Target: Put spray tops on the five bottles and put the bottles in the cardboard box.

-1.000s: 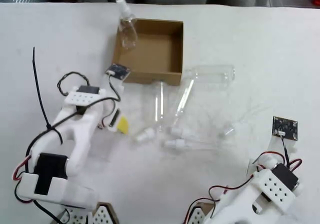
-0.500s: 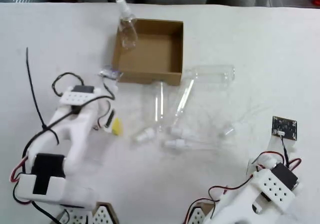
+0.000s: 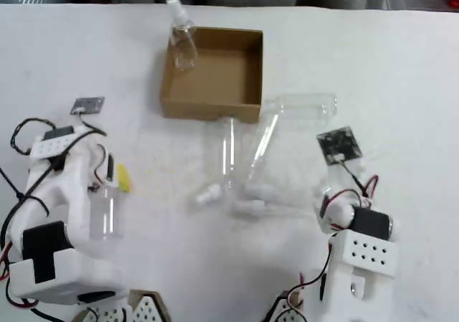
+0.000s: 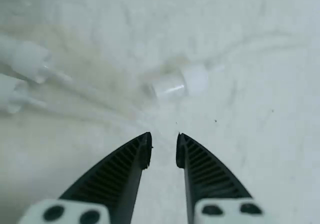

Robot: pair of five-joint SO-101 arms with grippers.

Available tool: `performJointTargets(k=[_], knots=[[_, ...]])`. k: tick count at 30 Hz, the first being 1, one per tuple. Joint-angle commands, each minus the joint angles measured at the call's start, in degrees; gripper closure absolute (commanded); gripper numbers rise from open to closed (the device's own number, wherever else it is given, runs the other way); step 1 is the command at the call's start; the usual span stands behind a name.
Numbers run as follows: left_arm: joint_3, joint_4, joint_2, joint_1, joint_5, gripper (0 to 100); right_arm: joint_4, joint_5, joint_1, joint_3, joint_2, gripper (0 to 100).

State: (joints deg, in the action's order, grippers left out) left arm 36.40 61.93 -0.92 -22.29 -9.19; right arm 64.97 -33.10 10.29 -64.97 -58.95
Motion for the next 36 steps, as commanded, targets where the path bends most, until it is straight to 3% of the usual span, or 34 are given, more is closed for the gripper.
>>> performJointTargets(k=[1,7,12,23,28,36], knots=[[-2.29,0.62,0.92,-2.59,0.00,77,5.85,-0.44,-6.64,10.02,-0.48,94.6],[-2.20,0.44,0.84,-2.15,-2.99,77,20.44,-0.79,-23.25,22.42,-0.13,95.6],[-2.11,0.53,0.57,0.48,-3.87,77,24.31,-13.71,-37.05,20.57,1.19,95.6],[-2.11,-0.26,0.48,2.07,-6.77,81,24.04,-33.76,-38.55,19.69,17.71,94.8],[-2.11,-0.35,0.48,2.51,-6.86,81,17.54,-34.37,-38.29,19.69,23.52,87.0],[-2.11,-0.53,0.48,2.51,-6.86,81,8.40,-34.55,-38.11,19.25,31.25,88.9]])
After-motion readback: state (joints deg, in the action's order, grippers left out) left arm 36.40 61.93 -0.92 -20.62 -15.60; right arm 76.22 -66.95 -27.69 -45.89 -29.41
